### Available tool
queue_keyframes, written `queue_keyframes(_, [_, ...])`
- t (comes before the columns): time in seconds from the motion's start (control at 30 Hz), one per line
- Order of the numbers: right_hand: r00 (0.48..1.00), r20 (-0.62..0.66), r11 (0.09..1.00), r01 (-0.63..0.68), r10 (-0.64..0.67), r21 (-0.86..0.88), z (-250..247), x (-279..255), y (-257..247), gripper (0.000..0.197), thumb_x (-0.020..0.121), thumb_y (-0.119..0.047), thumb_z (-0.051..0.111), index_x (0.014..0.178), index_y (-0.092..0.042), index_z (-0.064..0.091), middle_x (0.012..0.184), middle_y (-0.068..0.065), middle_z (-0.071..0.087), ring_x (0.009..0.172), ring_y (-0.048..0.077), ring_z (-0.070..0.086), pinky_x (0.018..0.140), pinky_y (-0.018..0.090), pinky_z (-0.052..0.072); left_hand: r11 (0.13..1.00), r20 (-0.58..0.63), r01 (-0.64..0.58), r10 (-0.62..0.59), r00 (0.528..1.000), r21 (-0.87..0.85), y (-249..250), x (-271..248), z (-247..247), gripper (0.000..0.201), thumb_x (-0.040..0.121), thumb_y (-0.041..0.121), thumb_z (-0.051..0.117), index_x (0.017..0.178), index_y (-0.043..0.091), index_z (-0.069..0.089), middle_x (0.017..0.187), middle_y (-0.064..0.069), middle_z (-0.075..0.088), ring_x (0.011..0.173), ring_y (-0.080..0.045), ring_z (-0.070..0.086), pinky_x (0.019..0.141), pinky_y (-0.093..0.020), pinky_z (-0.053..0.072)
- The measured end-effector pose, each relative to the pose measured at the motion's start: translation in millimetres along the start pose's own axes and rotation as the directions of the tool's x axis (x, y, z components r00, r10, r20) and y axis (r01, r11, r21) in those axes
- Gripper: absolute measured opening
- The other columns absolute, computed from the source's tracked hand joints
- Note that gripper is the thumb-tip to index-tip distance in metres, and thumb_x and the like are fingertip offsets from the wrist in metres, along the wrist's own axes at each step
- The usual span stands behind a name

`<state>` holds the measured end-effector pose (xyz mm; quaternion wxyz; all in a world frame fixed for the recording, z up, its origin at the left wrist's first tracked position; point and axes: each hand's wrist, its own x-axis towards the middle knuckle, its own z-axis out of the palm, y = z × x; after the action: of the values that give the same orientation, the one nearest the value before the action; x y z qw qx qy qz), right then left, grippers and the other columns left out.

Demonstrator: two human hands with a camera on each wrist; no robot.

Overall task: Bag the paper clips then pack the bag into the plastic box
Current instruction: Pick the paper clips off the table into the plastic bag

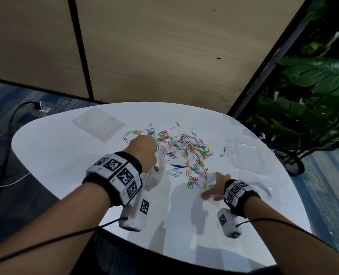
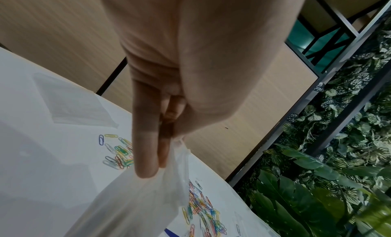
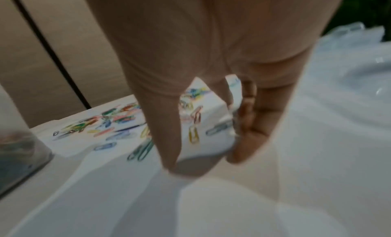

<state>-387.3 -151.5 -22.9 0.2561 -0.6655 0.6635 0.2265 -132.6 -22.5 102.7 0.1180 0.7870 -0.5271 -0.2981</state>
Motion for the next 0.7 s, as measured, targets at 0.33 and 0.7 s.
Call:
queue_keyframes(0.33, [0.926, -0.337, 0.968, 0.222, -0.172, 0.117, 11.7, 21.3, -51.9, 0.086, 0.08, -0.047, 0.071, 0.149, -0.015, 0.03, 0.145, 0.016, 0.028, 0.124, 0.033, 0.05, 0.105, 0.034, 0.041, 1.0, -0.017, -0.009, 0.009, 1.0, 0.01, -8.4, -0.9, -1.2, 0.019, 0.094, -0.002, 0.048, 0.096, 0.012, 0.06, 0.104, -0.018, 0.072, 0.095, -0.032, 0.073, 0.089, -0.042, 0.061])
queue_keyframes(0.7, [0.824, -0.385, 0.896, 0.297, -0.415, -0.329, 6.3, 36.5, -64.7, 0.019, 0.091, -0.003, 0.053, 0.102, -0.004, 0.069, 0.098, 0.012, 0.063, 0.09, 0.026, 0.063, 0.079, 0.03, 0.052, 1.0, -0.015, -0.013, 0.013, 1.0, 0.007, -6.7, 2.1, 0.1, 0.023, 0.093, -0.003, 0.046, 0.091, 0.017, 0.057, 0.102, -0.02, 0.073, 0.095, -0.033, 0.072, 0.089, -0.043, 0.06])
